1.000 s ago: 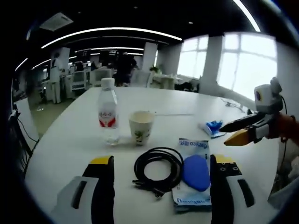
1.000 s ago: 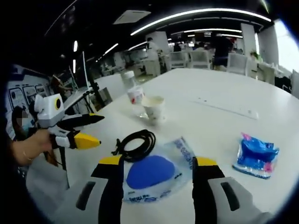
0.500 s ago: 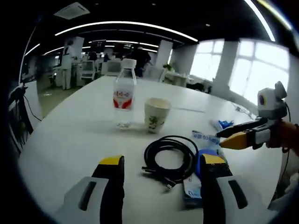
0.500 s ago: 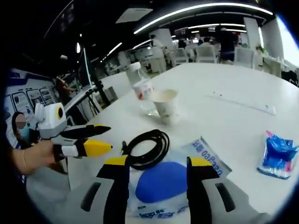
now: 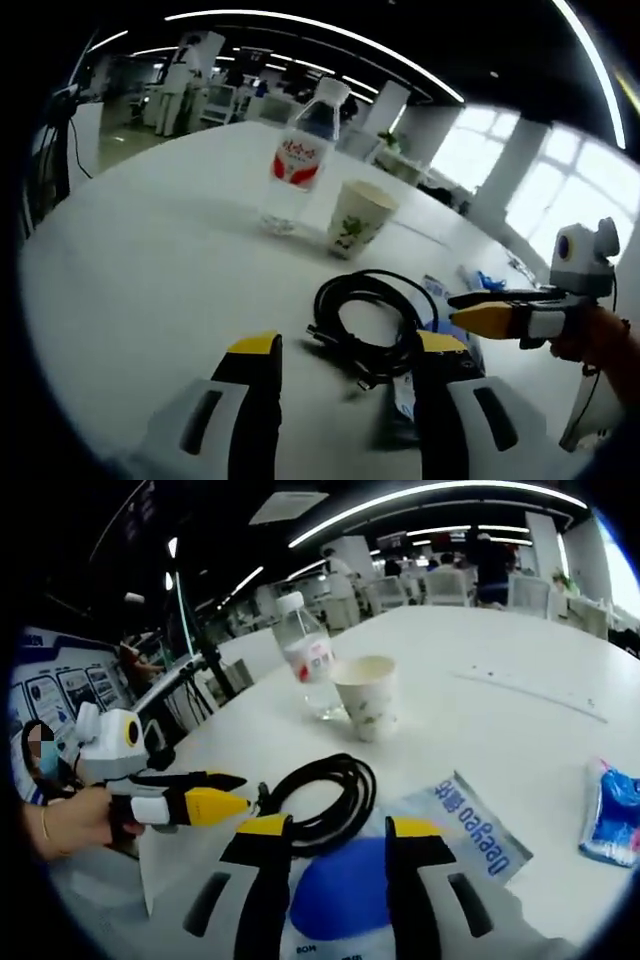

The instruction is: Arrange the tabletop items into an orderly group along one side of the table until the central work area is clear of visible clutter.

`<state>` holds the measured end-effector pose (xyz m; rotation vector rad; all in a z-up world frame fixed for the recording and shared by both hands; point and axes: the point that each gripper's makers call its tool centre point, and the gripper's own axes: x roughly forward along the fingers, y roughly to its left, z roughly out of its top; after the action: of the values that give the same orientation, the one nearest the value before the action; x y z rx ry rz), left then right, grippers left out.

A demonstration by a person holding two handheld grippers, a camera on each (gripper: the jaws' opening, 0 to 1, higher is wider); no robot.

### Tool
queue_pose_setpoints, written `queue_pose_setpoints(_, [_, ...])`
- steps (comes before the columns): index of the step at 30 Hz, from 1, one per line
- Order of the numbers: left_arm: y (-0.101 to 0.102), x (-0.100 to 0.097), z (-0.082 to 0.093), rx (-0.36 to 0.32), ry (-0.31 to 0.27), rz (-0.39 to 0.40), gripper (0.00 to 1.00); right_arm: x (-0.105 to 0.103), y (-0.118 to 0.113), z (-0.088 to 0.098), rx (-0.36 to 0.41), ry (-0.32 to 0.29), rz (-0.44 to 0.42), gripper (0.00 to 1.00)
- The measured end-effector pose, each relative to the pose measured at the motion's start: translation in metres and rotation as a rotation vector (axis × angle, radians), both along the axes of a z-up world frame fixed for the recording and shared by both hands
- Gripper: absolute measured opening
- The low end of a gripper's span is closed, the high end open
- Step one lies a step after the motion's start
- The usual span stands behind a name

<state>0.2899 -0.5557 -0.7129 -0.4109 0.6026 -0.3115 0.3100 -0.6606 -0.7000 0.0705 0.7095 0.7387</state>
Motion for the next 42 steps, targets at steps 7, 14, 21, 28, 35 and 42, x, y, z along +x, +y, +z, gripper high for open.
queue_pose_setpoints(7, [-0.003,0.005,-0.007,-0.073,0.047,0.025,0.39,-0.001,0.009,-0.007,0.008,0.014,0.013,0.25])
queue_pose_setpoints(14, [-0.007,0.006,-0.012,-0.1,0.068,0.044,0.34,-0.001,0.013,-0.007,0.037,0.035,-0.004,0.15])
queue_pose_setpoints(21, [-0.006,0.007,-0.015,-0.123,0.08,0.055,0.27,-0.003,0.016,-0.01,0.049,0.055,-0.012,0.1])
queue_pose_setpoints(28, [-0.01,0.006,-0.017,-0.128,0.097,0.036,0.19,-0.003,0.016,-0.012,0.102,0.104,-0.074,0.06])
queue_pose_setpoints(35, [-0.011,0.006,-0.019,-0.136,0.111,0.037,0.15,-0.003,0.018,-0.011,0.17,0.152,-0.115,0.04])
queue_pose_setpoints(42, [-0.006,0.005,-0.016,-0.152,0.121,0.054,0.1,-0.005,0.022,-0.005,0.22,0.161,-0.105,0.02])
